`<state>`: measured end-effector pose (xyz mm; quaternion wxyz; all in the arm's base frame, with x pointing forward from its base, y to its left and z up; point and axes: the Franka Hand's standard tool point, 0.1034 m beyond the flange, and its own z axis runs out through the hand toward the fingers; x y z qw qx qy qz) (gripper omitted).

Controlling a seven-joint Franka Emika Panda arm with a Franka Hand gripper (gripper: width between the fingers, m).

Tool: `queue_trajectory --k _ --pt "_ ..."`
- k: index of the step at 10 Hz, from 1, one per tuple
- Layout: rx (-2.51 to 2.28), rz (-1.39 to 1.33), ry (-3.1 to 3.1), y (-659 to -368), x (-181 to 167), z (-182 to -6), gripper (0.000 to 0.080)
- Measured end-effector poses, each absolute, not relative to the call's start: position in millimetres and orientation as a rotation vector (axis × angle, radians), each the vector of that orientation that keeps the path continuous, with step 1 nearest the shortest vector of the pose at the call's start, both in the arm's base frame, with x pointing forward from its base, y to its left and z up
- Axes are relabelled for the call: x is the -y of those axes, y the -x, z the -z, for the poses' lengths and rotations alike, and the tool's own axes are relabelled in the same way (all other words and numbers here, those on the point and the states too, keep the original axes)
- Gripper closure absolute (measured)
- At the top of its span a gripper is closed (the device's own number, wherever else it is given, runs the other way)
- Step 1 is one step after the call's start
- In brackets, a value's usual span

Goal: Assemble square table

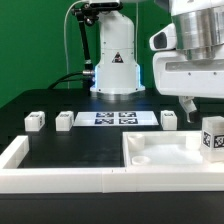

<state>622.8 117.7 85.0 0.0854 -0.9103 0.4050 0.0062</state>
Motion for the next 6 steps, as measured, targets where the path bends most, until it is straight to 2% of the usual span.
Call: queue_trajectory --k 6 --pt "-0.544 0.035 2.953 -619.6 -123.0 -80.5 0.0151"
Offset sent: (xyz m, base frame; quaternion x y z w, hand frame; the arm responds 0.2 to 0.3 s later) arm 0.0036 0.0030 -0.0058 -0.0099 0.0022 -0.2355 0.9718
